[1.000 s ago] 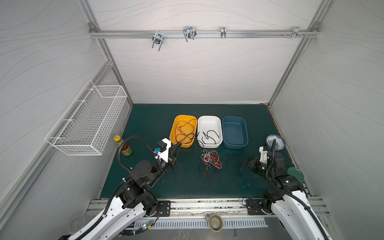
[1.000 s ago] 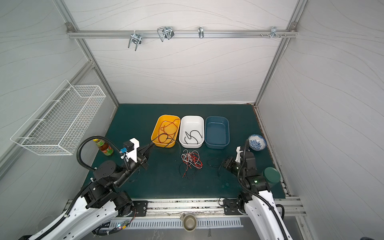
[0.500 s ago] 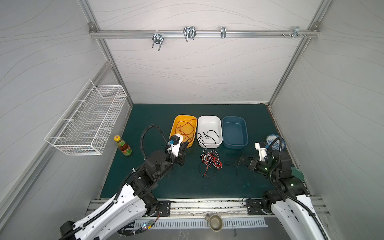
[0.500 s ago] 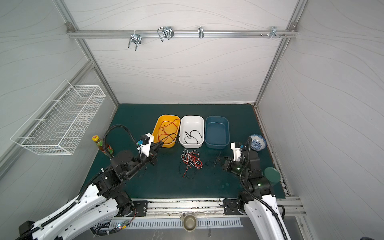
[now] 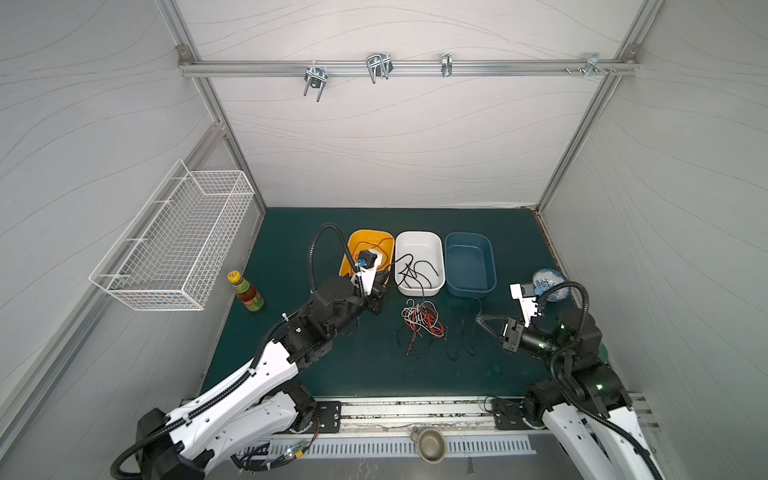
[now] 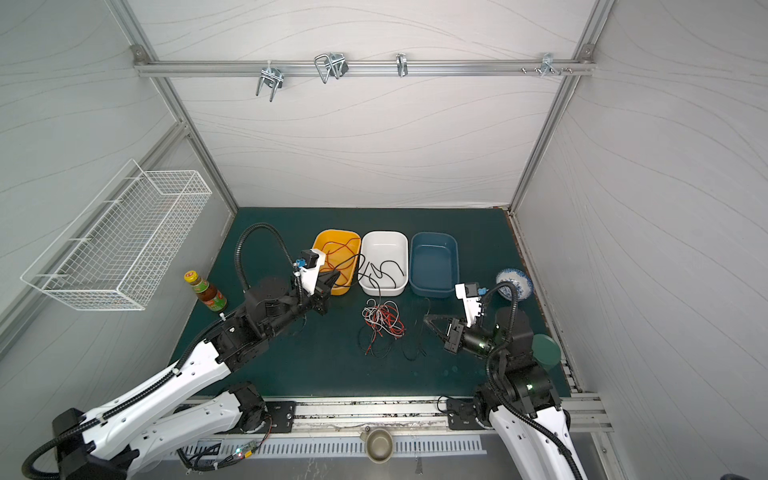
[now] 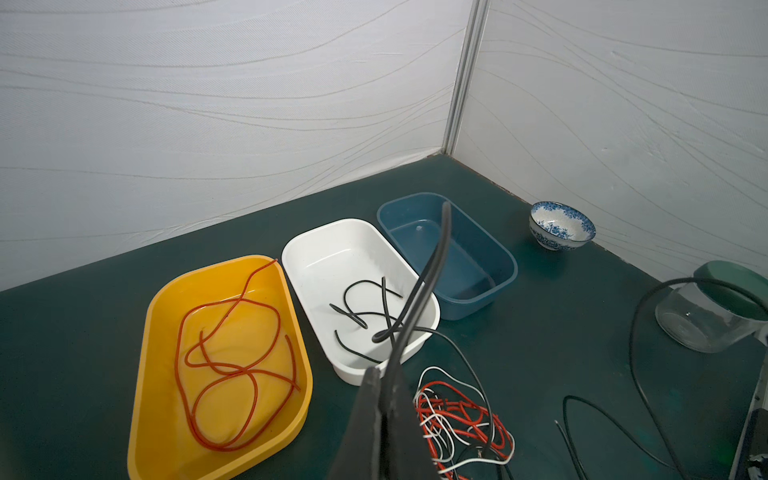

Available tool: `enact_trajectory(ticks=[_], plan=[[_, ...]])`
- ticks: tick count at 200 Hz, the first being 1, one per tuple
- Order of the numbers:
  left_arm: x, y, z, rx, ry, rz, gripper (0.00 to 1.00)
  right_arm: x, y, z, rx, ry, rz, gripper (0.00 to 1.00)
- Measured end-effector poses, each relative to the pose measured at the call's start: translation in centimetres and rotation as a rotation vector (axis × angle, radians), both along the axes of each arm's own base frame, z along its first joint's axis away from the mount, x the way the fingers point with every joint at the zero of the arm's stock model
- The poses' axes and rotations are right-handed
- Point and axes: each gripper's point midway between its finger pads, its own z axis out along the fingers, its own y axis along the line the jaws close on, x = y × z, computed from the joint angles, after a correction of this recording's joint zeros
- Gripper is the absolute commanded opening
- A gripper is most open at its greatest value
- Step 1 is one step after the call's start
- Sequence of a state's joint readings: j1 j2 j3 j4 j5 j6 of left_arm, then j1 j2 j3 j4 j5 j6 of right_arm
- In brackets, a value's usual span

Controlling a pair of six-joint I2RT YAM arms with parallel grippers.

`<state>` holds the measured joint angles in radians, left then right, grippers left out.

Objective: Untangle the cables

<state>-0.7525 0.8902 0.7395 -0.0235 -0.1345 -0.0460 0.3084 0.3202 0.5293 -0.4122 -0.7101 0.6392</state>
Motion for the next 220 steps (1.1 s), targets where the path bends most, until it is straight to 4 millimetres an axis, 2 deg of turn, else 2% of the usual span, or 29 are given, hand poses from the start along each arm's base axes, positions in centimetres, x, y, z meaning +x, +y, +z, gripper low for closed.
enact_trajectory(ticks=[53,90,141,164,204,220], plan=[[1.8,-1.7,-1.4,0.033,0.049,0.003,0.0,-0.8,-0.1,1.5,0.02,-0.056,0.009,0.0],[3.3,-2.8,-2.1,0.064,0.047,0.011,0.0,-1.2,-0.2,1.8,0.027,-0.073,0.016,0.0],[7.0,-3.8,-4.2,0.194,0.021,0.073,0.0,-2.0,-0.2,2.3,0.04,-0.101,0.032,0.0],[8.9,-4.4,-3.5,0.219,-0.01,0.101,0.0,-2.4,-0.3,2.4,0.042,-0.111,0.032,0.0],[11.8,-4.9,-0.3,0.193,-0.073,0.137,0.0,-2.9,-0.3,2.2,0.038,-0.116,0.047,0.0],[12.8,-5.1,0.2,0.2,-0.097,0.144,0.0,-2.9,-0.2,2.2,0.035,-0.117,0.052,0.0]])
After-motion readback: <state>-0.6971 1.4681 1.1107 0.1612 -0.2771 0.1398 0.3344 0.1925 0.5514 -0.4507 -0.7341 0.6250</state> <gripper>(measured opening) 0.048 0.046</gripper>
